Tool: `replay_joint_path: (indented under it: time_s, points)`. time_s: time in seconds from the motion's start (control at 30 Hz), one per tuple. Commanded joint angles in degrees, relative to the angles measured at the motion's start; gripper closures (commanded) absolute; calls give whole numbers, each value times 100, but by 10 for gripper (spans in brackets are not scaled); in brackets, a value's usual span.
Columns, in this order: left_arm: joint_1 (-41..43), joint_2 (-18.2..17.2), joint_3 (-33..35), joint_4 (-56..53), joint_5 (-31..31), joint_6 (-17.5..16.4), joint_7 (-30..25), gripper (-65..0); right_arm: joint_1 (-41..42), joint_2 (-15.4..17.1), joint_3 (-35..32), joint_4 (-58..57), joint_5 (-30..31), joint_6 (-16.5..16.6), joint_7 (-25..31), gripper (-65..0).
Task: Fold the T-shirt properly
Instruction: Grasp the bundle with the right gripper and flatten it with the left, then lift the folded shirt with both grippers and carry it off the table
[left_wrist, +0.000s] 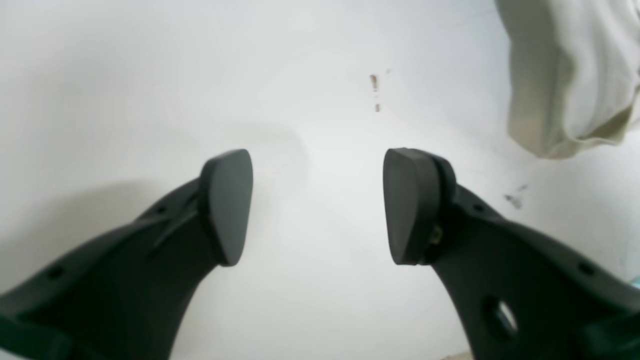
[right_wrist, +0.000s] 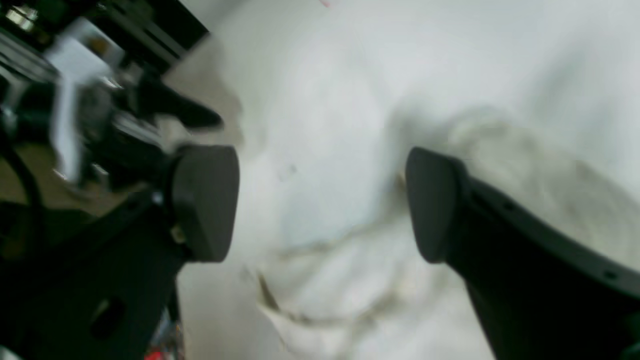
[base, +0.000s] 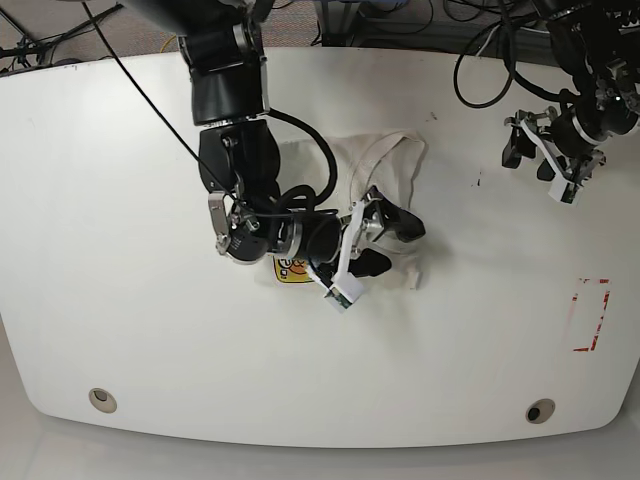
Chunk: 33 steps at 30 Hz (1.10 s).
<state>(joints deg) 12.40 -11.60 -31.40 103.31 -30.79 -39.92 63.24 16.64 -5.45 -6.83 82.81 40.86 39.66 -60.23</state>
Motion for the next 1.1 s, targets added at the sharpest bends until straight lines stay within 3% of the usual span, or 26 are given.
replay_joint_path:
  time_s: [0.0, 0.17, 0.27, 0.4, 0.5, 0.63, 0.73, 0.97, 1.07]
  points:
    - [-67, -67, 296, 276, -99, -8, -122, -385, 116, 304, 11, 357, 147, 34, 128, -488]
    - [-76, -49, 938, 619, -91, -8, -122, -385, -306, 1033, 213, 893, 147, 34, 128, -488]
    - [-243, -32, 1474, 636, 32, -8, -148, -385, -394, 1244, 687, 832, 147, 34, 155, -465]
    - [-392, -5, 2256, 601, 261, -8, -157, -385, -544, 1587, 1074, 779, 129, 34, 172, -319]
    - [-603, 311, 2916, 548, 542, 155, -368, -385, -253, 1798, 1136, 330, 68, 34, 278, -203]
    - [-603, 540, 3382, 504, 947, 436, -623, -383, 10, 1877, 1136, -127, 41, 34, 348, -208]
    - [-638, 803, 3663, 250, 1386, 788, -711, -383, 344, 1860, 960, -716, -345, 34, 656, -208]
    - [-612, 944, 3883, -14, 1931, 902, -746, -383, 758, 1860, 142, -1674, -1427, 34, 1675, -205]
    - [-656, 865, 3865, -296, 2151, 928, -746, -383, 802, 1895, 81, -1867, -1708, 34, 1781, -203]
